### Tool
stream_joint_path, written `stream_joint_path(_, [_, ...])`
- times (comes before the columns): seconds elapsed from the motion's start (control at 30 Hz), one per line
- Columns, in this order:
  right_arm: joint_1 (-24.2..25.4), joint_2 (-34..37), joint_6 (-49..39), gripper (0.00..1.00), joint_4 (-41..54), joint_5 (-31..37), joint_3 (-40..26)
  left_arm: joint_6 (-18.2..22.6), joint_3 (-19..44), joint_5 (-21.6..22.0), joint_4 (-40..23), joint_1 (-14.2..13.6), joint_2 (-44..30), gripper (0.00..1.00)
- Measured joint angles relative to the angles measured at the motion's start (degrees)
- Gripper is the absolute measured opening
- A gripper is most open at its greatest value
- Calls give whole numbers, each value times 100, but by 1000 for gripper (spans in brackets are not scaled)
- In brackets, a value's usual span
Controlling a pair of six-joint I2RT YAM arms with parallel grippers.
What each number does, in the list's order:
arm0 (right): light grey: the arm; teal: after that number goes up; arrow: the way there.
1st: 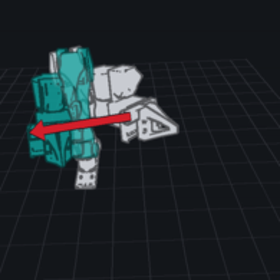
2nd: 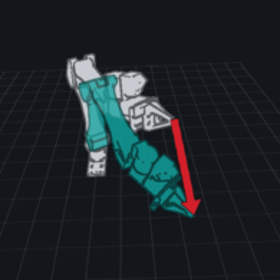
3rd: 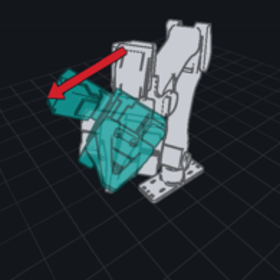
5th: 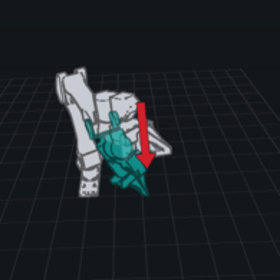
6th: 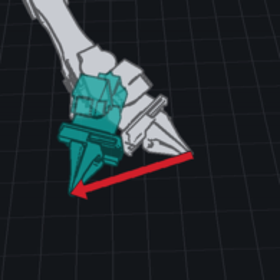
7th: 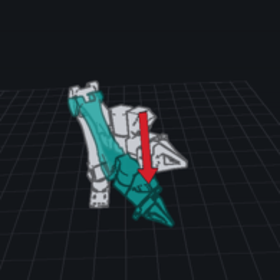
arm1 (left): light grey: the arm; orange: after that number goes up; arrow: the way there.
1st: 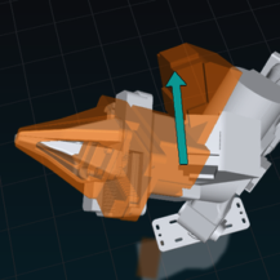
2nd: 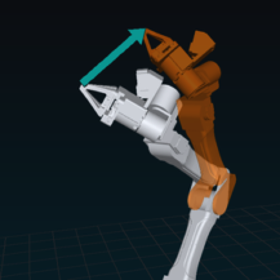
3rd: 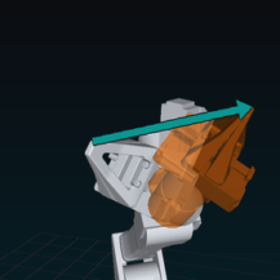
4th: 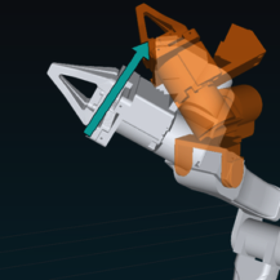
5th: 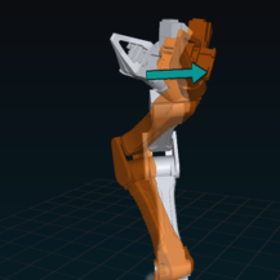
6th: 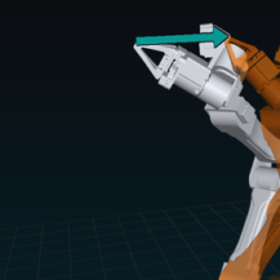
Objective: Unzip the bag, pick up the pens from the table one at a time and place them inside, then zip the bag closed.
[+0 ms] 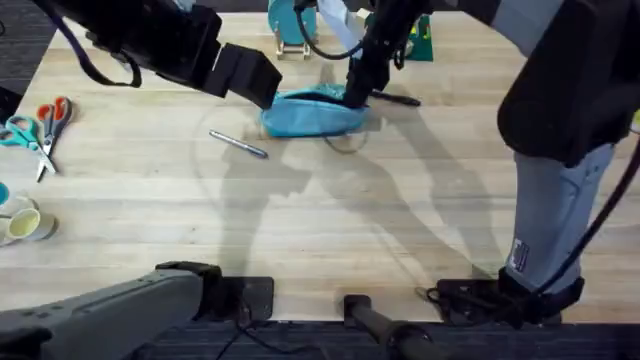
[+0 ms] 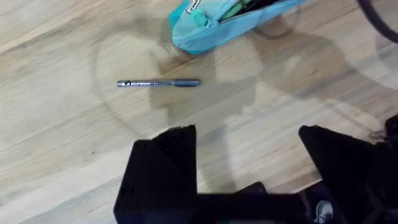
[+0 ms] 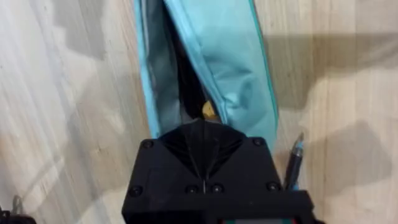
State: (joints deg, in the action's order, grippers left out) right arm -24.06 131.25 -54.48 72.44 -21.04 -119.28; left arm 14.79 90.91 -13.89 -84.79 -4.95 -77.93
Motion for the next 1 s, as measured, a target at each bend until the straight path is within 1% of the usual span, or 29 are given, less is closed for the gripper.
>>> stream_joint_path(0.23, [-43,106,0,31,-4,2,7,0,0,0,0,0,-2,994])
stream_joint_path(0.27, [-43,106,1,54,-4,0,7,0,0,0,0,0,-2,994])
stream_joint_path(0.37, [-47,104,0,433,1,-5,11,0,0,0,0,0,-2,993])
stream_joint_path(0.47, [-61,105,-2,868,-1,-31,11,0,0,0,0,0,-2,993])
stream_joint_path(0.5, [-72,104,-19,965,-8,-31,11,0,0,0,0,0,-2,993])
stream_joint_path(0.57, [-83,106,-17,995,-2,-31,11,0,0,0,0,0,-2,993])
stream_joint_path(0.83, [-83,106,68,997,-31,-42,11,0,0,0,17,0,-2,993])
stream_joint_path(1.0, [-85,105,266,997,19,-43,-78,0,0,0,17,0,-2,994])
